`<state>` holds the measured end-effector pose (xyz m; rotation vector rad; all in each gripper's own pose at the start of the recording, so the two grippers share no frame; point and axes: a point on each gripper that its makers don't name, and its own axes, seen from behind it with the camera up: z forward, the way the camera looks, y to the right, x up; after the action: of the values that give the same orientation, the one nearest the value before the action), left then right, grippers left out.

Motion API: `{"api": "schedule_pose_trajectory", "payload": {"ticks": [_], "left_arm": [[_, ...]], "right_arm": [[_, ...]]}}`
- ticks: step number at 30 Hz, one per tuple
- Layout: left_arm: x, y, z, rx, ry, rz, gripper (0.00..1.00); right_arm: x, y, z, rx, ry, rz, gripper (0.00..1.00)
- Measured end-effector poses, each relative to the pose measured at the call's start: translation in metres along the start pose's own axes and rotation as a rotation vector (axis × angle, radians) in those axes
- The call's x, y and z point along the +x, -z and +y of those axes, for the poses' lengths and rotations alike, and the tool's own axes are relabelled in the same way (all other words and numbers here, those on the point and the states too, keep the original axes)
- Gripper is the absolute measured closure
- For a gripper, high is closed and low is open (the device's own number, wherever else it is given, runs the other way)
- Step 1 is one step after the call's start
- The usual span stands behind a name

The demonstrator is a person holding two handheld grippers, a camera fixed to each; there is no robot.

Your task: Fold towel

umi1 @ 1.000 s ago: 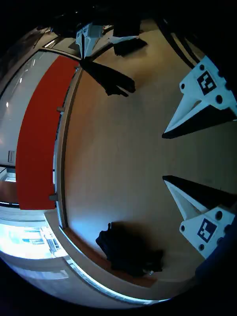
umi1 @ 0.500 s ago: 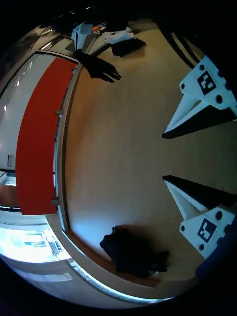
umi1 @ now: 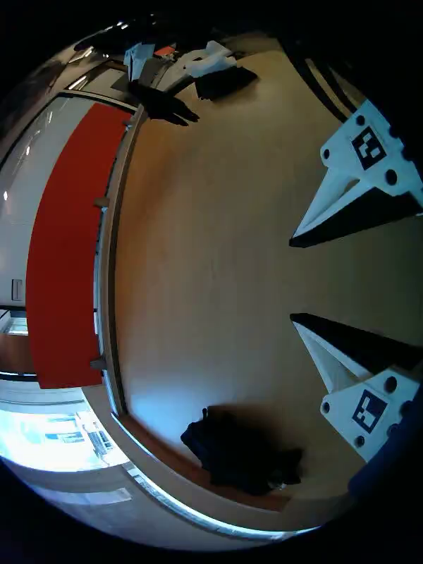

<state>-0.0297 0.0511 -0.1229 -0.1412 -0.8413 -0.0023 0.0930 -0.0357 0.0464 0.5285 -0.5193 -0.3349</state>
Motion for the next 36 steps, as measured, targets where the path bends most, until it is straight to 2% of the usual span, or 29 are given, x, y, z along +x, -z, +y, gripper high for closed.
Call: {"api": "schedule_pose_trajectory", "payload": {"ticks": [12, 22, 28, 36], "left_arm": [[0.004, 0.000, 0.005, 0.017, -0.006, -0.005, 0.32], [0.005, -0.002, 0.008, 0.029, -0.014, -0.015, 0.32], [0.007, -0.002, 0.012, 0.031, -0.017, -0.015, 0.32], [0.007, -0.002, 0.019, 0.030, -0.026, -0.018, 0.32]], "right_arm": [[-0.026, 0.019, 0.075, -0.066, -0.020, -0.035, 0.96], [-0.061, 0.034, 0.129, -0.121, -0.047, -0.082, 0.97], [-0.081, 0.039, 0.149, -0.136, -0.064, -0.111, 0.97], [-0.103, 0.044, 0.156, -0.137, -0.073, -0.141, 0.96]]}}
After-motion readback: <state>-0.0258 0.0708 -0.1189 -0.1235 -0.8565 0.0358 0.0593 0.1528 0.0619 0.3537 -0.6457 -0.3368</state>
